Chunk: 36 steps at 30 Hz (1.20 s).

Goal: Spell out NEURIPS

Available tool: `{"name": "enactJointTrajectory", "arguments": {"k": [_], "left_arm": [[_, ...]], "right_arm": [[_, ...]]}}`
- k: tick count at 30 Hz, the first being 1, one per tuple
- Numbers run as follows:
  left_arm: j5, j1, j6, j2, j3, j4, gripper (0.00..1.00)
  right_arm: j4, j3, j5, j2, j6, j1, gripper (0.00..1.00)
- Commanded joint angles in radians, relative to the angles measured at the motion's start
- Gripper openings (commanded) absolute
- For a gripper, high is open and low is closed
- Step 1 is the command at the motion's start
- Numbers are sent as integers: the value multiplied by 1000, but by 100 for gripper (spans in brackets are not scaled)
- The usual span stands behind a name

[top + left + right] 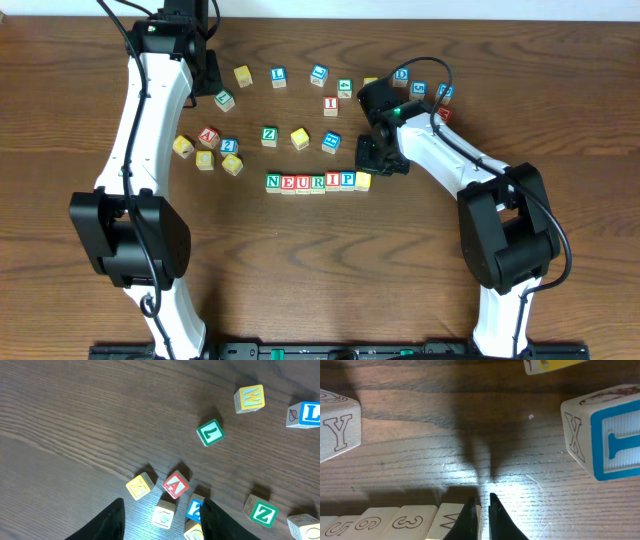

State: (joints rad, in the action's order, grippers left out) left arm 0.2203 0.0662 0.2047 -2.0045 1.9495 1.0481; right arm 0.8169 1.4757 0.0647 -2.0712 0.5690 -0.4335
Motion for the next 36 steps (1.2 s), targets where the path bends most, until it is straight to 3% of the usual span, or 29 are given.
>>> {"name": "enactJointTrajectory", "arguments": {"k": [1,21,36], "left_arm": [[19,-4,-13,31,18,6,48],[19,-4,-13,31,18,13,48],[1,-4,-13,31,18,13,47]], "right_arm": [[-1,-6,-3,0,-26,-3,4],[143,-6,-3,0,-5,26,4],[90,-6,25,0,-6,26,5]]}}
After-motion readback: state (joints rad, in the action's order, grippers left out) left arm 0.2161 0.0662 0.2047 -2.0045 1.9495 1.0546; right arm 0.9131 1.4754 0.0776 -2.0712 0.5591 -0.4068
